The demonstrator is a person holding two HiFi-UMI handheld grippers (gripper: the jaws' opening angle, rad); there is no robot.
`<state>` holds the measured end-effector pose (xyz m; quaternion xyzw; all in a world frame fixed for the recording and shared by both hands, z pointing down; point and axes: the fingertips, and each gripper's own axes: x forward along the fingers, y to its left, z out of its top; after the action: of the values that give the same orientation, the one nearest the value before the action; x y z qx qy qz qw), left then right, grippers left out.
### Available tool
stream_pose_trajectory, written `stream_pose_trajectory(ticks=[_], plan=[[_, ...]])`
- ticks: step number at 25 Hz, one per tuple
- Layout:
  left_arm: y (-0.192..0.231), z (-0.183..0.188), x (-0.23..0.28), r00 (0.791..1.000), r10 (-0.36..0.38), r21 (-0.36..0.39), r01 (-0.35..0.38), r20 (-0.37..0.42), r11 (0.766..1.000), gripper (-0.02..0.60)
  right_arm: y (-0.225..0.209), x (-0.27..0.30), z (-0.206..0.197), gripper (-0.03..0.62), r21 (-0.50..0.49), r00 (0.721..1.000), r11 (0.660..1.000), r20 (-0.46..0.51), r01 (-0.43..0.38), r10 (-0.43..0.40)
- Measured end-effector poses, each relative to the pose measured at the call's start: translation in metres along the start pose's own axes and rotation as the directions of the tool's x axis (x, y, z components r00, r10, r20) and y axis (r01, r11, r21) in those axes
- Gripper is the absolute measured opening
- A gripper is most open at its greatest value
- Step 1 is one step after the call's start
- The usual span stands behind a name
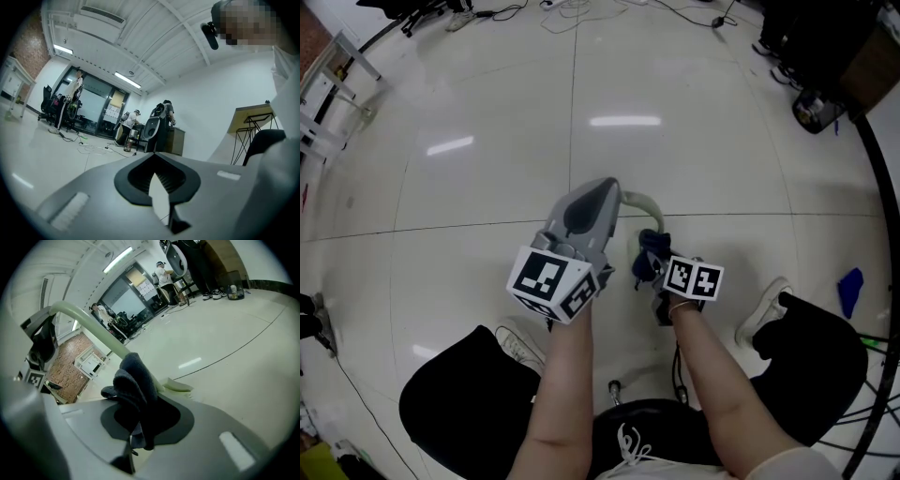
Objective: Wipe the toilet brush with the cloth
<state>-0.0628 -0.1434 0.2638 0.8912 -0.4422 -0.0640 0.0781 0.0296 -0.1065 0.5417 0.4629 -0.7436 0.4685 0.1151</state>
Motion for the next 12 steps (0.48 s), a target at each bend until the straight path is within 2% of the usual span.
stream_pose_trajectory(ticks=[5,9,12], plan=[[-0.001,0.0,0.0,1.0,-0.006,-0.004,0.006,-0.002,1.0,0.006,-0.001,0.001,-0.008,0.064,0.011,0.999,0.999,-0.035,-0.036,0.036],[-0.001,-0.001,-0.001,1.0,-0.001,-0.008,0.001,-0.004,1.0,0.006,0.019,-0.019,0.011,0.064,-0.059,0.992,0.991,-0.047,-0.119,0.116],[0.0,-0.002,-0.005,1.0,0.014,-0.01,-0.014,-0.015,1.0,0.006,0.047,-0.05,0.034,0.064,-0.129,0.973,0.965,-0.067,-0.227,0.219]])
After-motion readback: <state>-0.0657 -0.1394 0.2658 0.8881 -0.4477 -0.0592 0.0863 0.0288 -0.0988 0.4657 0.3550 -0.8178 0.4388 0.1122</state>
